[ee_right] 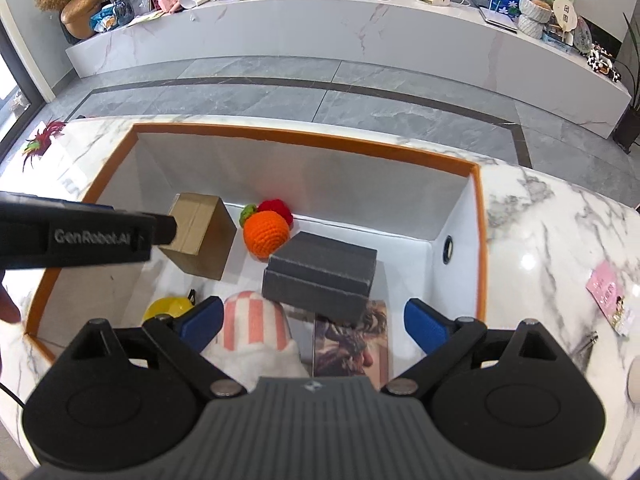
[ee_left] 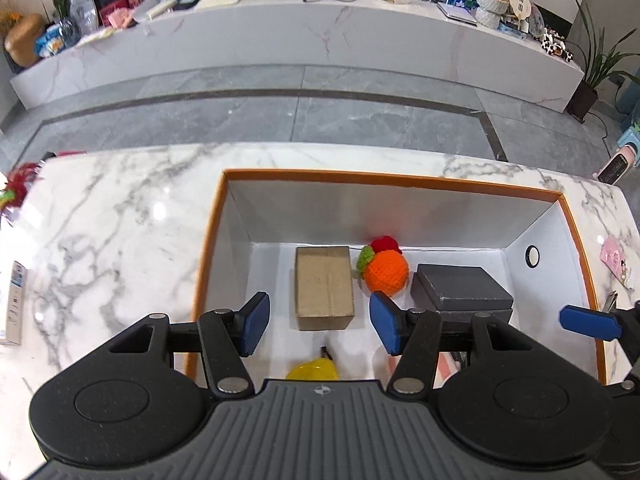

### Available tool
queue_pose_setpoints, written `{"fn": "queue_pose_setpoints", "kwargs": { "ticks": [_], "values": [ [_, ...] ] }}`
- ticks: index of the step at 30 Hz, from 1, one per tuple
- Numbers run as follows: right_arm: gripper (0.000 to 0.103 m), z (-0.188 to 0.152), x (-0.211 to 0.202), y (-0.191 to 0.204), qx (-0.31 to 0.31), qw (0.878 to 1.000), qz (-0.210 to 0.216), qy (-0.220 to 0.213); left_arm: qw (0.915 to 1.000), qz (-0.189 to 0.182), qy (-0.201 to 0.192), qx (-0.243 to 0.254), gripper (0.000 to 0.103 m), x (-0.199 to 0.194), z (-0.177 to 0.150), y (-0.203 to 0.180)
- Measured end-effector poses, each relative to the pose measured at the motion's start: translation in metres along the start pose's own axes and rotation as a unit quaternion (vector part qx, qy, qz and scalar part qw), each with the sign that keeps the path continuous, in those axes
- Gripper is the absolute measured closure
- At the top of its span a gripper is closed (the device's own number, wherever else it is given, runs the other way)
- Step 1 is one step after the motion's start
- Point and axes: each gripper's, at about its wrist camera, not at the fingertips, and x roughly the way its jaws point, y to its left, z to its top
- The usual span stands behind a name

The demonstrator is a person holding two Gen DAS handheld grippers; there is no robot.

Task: Organize objects
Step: 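Withdraw both grippers up and away from the orange box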

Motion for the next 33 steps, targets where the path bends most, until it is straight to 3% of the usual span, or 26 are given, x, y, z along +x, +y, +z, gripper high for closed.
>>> {"fn": "queue_pose_setpoints", "kwargs": {
  "ticks": [9, 14, 20, 33],
  "values": [
    [0.006, -0.018, -0.033, 0.001, 0.004, 1.0, 0.003, -0.016, 0.9997, -0.008, -0.022, -0.009, 0.038, -0.032, -0.018, 0.005],
    [0.006, -0.034, -0.057, 0.006, 0.005, 0.999, 0.015, -0.033, 0.9977, -0.003, -0.066, -0.017, 0.038, -0.057, -0.033, 0.007],
    [0.005, -0.061, -0.082, 0.02, -0.007, 0.998, 0.034, -0.049, 0.9936, 0.006, -0.112, -0.011, 0.038, -0.087, -0.063, 0.009],
    [0.003, -0.139, -0.115, 0.055, -0.045, 0.994, 0.045, -0.087, 0.9891, 0.035, -0.14, 0.032, 0.038, -0.109, -0.139, 0.012]
  ]
}}
